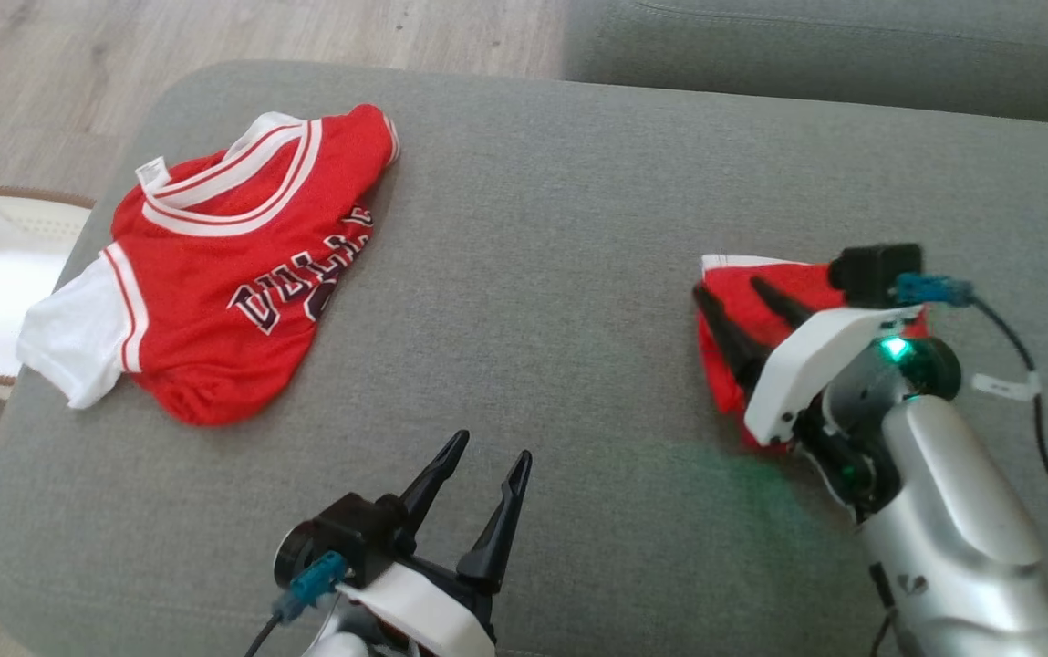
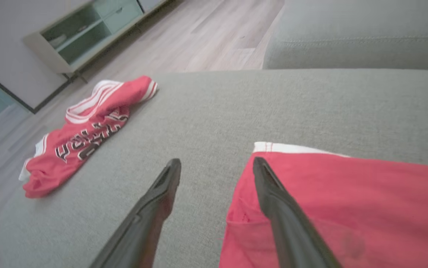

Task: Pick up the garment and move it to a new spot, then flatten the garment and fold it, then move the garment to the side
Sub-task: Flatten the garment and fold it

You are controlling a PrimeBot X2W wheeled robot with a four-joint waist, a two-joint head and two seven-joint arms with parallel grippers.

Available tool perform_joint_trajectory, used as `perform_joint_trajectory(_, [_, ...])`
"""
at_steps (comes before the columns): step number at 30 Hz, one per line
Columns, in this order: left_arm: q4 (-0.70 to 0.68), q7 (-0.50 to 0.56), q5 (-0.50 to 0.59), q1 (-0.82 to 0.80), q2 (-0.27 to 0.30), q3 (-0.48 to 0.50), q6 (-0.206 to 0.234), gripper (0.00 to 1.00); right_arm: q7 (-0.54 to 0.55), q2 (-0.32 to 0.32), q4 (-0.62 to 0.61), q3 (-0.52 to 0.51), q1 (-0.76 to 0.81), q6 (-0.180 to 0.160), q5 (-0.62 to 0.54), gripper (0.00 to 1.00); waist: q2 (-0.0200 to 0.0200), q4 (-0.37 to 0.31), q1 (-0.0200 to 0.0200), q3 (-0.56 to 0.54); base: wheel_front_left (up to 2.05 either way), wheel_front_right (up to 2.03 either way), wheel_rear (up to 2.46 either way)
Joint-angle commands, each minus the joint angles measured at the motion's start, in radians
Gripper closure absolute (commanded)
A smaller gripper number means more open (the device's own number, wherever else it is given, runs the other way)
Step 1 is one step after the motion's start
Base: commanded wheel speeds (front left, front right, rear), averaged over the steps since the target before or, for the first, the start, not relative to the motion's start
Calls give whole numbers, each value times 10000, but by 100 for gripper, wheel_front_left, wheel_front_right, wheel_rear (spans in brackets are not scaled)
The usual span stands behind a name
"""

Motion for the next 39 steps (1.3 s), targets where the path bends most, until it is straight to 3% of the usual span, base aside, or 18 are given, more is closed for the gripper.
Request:
perform_joint_trajectory(1, [-267, -79, 6, -404, -18, 279, 22, 0, -226, 68, -535, 53, -277, 65, 201, 0, 0, -81, 0, -20, 0, 0, 0])
perform_joint_trajectory(11, [-350, -120, -74, -228, -109, 324, 129, 0, -1036, -1555, -1892, -993, 910, 65, 1863, 0, 0, -601, 0, -191, 0, 0, 0])
perform_joint_trajectory(12, [-360, -122, -73, -219, -116, 323, 135, 0, -968, -1722, -1912, -1046, 1036, 65, 2160, 15, 0, -640, 0, -194, 0, 0, 0])
perform_joint_trajectory(13, [-379, -125, -67, -230, -133, 310, 143, 0, -816, -2033, -1877, -1167, 1219, 65, 2723, 100, 0, -670, 0, -186, 0, 0, 0])
perform_joint_trajectory(21, [-413, -132, -40, -463, -211, 181, 80, 0, 397, -2877, -995, -673, 828, 65, 4821, 100, 0, -317, 0, 227, 0, 0, 0])
perform_joint_trajectory(28, [-299, -135, -19, -608, -230, 134, 7, 0, 1232, -3227, 404, 85, 316, 65, 5716, 100, 0, 348, 0, 443, 0, 0, 0])
perform_joint_trajectory(39, [-266, -136, -34, -360, -227, 345, 76, 0, 1624, -2916, -1018, 2606, 1154, 65, 7018, 100, 0, 78, 0, -131, 0, 0, 0])
